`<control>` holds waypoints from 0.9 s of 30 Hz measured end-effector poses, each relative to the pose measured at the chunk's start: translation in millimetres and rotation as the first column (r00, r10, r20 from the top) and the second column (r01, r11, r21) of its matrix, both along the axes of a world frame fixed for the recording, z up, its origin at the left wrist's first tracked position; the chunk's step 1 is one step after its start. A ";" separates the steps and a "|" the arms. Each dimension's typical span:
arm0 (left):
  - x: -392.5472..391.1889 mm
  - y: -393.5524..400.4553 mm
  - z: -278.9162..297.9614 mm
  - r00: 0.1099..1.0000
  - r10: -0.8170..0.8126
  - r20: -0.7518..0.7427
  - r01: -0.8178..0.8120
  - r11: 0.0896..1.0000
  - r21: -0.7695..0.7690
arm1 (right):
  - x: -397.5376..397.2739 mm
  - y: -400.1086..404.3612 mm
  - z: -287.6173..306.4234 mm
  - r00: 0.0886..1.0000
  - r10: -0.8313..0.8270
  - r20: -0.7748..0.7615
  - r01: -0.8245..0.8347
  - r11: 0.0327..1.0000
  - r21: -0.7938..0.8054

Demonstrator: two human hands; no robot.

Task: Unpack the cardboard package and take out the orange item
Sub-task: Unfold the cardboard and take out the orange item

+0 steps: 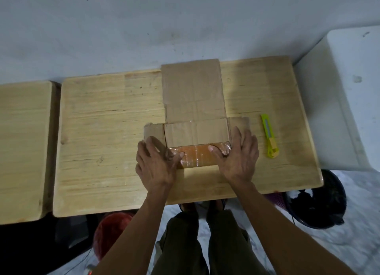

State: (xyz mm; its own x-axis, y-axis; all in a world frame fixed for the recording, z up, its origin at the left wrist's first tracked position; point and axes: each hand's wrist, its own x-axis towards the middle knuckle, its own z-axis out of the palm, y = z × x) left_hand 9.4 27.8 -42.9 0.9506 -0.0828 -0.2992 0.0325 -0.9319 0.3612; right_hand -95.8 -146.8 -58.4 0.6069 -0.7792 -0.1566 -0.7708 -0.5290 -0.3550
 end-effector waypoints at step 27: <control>-6.2 -14.4 20.7 0.987 0.121 0.108 -0.089 0.961 -0.263 | 10.0 1.0 60.7 0.816 -0.413 0.405 0.079 0.773 0.629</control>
